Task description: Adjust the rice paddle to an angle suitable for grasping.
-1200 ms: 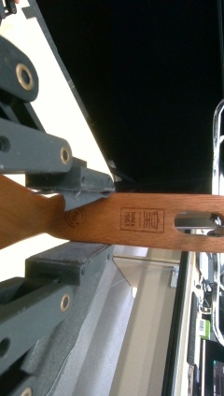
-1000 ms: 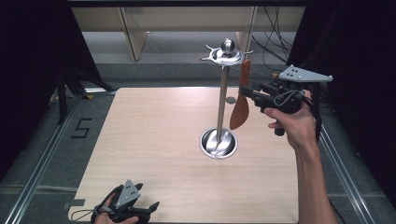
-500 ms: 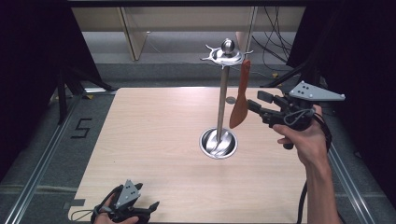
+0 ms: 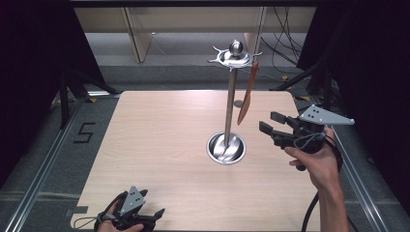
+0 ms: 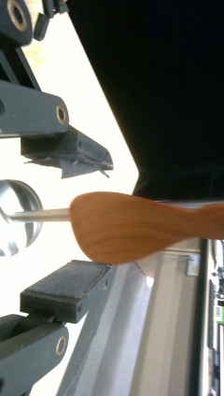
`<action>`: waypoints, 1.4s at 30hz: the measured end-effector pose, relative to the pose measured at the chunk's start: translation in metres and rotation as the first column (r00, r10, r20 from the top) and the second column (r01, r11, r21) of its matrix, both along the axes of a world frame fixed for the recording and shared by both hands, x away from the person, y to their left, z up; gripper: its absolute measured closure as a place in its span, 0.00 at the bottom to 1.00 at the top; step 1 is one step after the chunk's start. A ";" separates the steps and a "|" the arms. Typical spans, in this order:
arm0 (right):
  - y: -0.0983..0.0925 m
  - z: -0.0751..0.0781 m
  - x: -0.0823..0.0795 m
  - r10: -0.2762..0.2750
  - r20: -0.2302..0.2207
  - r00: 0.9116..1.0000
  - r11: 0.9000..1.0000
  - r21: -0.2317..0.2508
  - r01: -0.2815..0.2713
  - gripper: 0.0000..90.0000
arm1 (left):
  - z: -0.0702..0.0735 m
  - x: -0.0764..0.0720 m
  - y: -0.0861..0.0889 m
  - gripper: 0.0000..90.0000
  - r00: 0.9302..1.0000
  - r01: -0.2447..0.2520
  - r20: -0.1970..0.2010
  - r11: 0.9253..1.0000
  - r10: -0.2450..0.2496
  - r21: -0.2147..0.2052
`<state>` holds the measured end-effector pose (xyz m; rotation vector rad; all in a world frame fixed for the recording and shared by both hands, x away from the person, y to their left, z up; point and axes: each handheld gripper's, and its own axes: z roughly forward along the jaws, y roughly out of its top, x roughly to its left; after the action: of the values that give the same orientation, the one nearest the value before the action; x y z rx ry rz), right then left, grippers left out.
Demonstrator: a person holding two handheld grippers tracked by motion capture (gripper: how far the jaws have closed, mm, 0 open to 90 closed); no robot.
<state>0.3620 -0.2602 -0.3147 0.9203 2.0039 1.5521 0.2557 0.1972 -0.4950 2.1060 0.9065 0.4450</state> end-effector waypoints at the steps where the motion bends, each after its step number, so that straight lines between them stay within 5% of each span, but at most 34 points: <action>1: 0.001 -0.002 -0.001 -0.004 -0.030 1.000 1.000 0.003 0.004 0.49 | 0.000 -0.001 -0.001 0.17 1.000 -0.011 -0.011 1.000 0.011 -0.011; 4: -0.002 -0.006 -0.002 -0.020 -0.027 0.999 1.000 0.002 0.020 0.48 | 0.001 -0.001 0.001 0.17 1.000 -0.004 -0.004 1.000 0.004 0.015; 12: -0.004 -0.018 -0.010 -0.013 -0.068 0.998 0.999 -0.038 0.010 0.47 | 0.001 -0.002 -0.001 0.17 1.000 -0.014 -0.008 1.000 0.014 -0.013; 15: -0.003 -0.024 -0.012 -0.015 -0.073 0.997 0.999 -0.049 0.012 0.47 | 0.001 0.000 0.001 0.17 1.000 0.005 0.004 1.000 -0.005 0.015; 18: -0.003 -0.031 -0.012 -0.017 -0.091 0.996 0.998 -0.067 0.011 0.46 | 0.001 -0.001 0.000 0.17 1.000 -0.015 -0.011 1.000 0.015 -0.015; 21: -0.003 -0.039 -0.010 -0.003 -0.090 0.996 0.995 -0.102 -0.006 0.44 | 0.002 0.001 0.001 0.17 1.000 0.000 -0.004 1.000 0.000 0.007; 22: -0.001 -0.041 -0.012 -0.012 -0.119 0.993 0.996 -0.089 0.002 0.44 | 0.001 0.001 -0.001 0.17 1.000 0.003 -0.001 1.000 -0.003 -0.020; 33: -0.011 -0.063 -0.014 -0.030 -0.117 0.993 0.992 -0.122 0.016 0.41 | 0.001 0.002 -0.003 0.17 1.000 -0.004 -0.020 1.000 0.004 -0.020; 37: -0.010 -0.076 -0.016 -0.041 -0.180 0.983 0.989 -0.146 0.015 0.41 | 0.000 0.002 -0.003 0.17 1.000 -0.008 -0.017 0.999 0.007 -0.032; 42: -0.008 -0.085 -0.016 -0.040 -0.200 0.979 0.988 -0.155 0.009 0.40 | 0.002 0.002 -0.005 0.17 1.000 0.009 -0.007 1.000 -0.010 -0.022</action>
<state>0.3456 -0.2684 -0.4002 1.0732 2.2079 1.3144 0.2577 0.1926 -0.4933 2.0926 0.9012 0.4216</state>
